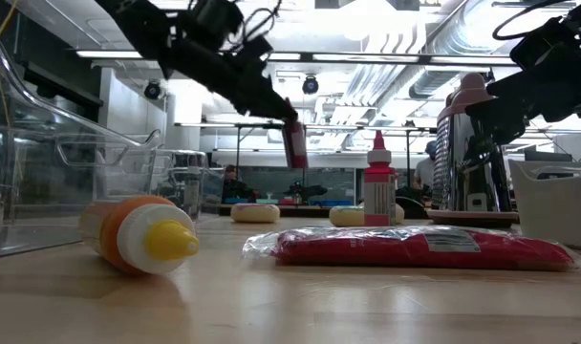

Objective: Pick & Place Food Item
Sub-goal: Put the red food coloring bottle into the top transparent bin

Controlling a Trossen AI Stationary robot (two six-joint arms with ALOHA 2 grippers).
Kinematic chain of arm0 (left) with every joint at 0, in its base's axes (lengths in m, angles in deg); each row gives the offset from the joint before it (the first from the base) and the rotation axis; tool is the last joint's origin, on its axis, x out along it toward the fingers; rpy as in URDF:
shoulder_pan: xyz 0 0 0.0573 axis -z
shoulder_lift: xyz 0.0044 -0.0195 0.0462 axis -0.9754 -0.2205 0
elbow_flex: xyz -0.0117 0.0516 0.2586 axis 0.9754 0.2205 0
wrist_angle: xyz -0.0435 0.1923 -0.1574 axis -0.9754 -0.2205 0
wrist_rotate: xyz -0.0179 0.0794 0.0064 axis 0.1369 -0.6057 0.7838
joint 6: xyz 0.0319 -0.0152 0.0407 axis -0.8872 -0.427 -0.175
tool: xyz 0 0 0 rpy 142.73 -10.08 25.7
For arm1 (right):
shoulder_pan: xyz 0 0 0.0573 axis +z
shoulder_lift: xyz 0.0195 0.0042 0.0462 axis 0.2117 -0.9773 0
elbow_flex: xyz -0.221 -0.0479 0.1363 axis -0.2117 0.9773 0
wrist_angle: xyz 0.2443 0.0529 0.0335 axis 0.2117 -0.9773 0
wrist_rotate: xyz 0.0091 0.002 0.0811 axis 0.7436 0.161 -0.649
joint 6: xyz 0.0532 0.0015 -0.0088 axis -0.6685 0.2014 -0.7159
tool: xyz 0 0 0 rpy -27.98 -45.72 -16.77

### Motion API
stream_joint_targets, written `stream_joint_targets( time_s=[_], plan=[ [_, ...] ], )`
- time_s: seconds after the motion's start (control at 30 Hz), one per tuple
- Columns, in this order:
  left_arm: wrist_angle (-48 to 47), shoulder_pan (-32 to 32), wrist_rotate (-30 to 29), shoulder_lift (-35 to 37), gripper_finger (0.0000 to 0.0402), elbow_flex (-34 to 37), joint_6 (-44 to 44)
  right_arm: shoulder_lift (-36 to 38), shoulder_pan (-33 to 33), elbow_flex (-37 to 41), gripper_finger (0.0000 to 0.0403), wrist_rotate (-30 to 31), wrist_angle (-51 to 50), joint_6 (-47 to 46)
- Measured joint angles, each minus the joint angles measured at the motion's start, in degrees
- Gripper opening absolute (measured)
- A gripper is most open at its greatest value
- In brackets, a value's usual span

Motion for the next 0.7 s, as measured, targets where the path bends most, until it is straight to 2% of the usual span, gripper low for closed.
stream_joint_targets(
  time_s=[0.4,0.7],
  plan=[
    [-3.83,-0.51,-0.25,1.25,0.0119,0.00,1.80,0.01,-0.01,-0.01,0.0193,0.00,0.00,-0.02],
    [-7.52,-5.07,-0.03,2.90,0.0120,0.11,5.83,0.01,-0.01,-0.01,0.0193,-0.01,0.00,-0.02]
  ],
)
